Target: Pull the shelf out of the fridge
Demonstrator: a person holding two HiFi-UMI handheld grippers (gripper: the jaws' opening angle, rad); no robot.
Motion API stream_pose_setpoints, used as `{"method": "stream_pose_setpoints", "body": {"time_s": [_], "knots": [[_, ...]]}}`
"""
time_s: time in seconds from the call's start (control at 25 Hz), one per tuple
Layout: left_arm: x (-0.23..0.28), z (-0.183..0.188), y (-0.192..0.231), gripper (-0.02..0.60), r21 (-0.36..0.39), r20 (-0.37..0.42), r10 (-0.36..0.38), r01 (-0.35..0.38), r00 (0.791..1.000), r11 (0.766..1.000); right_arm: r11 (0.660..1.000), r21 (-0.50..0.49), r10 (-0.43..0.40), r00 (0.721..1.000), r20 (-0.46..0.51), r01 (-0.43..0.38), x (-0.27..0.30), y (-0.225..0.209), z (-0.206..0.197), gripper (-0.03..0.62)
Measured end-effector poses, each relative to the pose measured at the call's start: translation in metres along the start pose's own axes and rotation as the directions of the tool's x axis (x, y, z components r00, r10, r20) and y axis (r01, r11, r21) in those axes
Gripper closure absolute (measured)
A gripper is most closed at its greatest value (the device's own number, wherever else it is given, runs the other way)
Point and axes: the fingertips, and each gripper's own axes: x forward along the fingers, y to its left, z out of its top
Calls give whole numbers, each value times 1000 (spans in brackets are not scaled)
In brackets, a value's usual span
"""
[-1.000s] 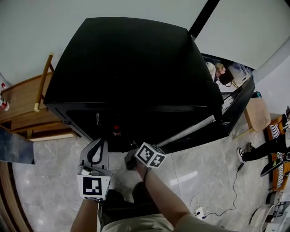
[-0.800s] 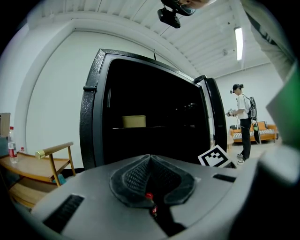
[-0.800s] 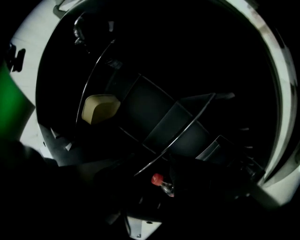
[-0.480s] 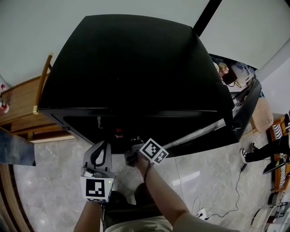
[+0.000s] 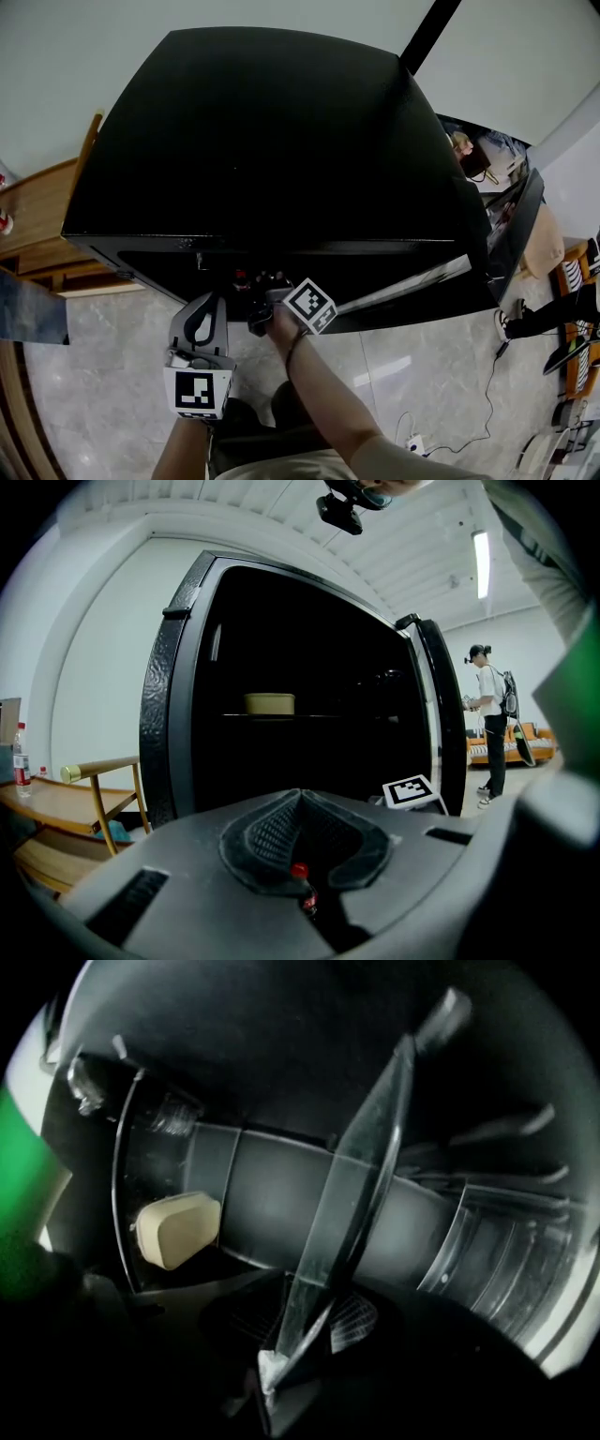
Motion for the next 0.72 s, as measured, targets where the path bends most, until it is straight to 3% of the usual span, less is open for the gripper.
{"method": "stream_pose_setpoints", "body": {"time_s": [0.44,0.72], "knots": [[5,-4,0,575,-4,-7,-1,1,1000,1000,980,199,-16,999,39,8,19,-15,-4,537],[1,-6,1,575,-17,-16,8,-8,1000,1000,975,222,-24,997,75,7,21,-11,-2,585]]}}
